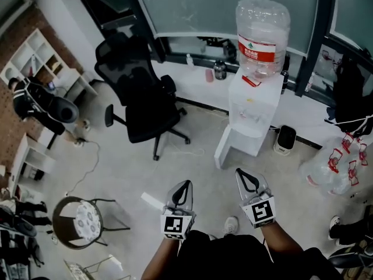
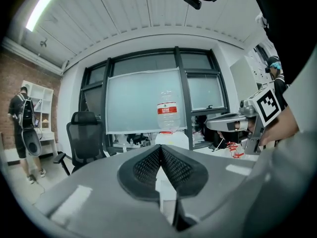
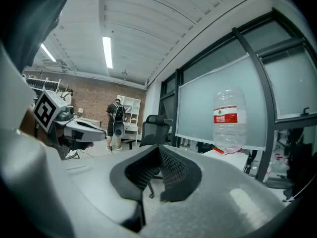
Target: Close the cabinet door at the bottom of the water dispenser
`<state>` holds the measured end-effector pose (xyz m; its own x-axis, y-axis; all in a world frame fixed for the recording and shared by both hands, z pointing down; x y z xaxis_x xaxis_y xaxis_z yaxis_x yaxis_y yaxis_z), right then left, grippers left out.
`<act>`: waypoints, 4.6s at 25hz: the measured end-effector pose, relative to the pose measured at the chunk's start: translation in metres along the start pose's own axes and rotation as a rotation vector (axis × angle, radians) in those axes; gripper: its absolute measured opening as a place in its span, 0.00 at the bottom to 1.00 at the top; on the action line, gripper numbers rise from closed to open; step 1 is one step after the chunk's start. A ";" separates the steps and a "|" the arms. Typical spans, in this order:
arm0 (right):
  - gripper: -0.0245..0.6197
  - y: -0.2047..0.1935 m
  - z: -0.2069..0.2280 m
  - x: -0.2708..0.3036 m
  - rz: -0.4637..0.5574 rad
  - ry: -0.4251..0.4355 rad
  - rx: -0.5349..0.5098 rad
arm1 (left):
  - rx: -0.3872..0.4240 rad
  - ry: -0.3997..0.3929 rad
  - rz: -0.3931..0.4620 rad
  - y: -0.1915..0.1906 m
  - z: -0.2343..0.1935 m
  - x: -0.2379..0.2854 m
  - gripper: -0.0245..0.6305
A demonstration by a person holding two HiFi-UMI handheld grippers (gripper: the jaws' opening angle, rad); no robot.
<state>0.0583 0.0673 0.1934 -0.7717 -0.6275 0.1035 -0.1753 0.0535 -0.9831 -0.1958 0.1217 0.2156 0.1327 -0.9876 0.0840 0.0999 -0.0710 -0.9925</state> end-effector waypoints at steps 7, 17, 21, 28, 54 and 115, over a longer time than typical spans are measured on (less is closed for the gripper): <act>0.04 -0.001 0.008 0.032 -0.001 -0.047 0.027 | -0.011 -0.083 0.003 0.005 -0.012 0.048 0.07; 0.04 0.014 0.021 0.098 0.009 -0.185 0.093 | -0.046 -0.249 0.015 0.006 -0.064 0.125 0.07; 0.04 0.020 0.019 0.120 0.004 -0.246 0.083 | -0.060 -0.311 0.016 0.004 -0.081 0.150 0.07; 0.04 0.021 0.033 0.123 -0.028 -0.332 0.050 | -0.072 -0.401 0.021 0.007 -0.094 0.179 0.07; 0.04 -0.084 0.090 0.101 -0.182 -0.318 0.074 | -0.063 -0.361 -0.161 -0.093 -0.034 0.246 0.07; 0.05 -0.547 0.110 0.181 -0.020 -0.279 -0.033 | -0.049 -0.402 -0.057 -0.552 0.053 0.358 0.51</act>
<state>0.0815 -0.1611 0.7336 -0.5702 -0.8183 0.0723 -0.2116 0.0613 -0.9754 -0.1516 -0.1854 0.7980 0.5039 -0.8493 0.1574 0.0728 -0.1399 -0.9875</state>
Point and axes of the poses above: the fingertips, and each gripper's own axes: x forward along the fingers, z to its right, y out of its top, the point moved 10 cm from there along -x, backward along the fingers, and after that the axes turned 11 degrees about y, right-handed, at the moved point
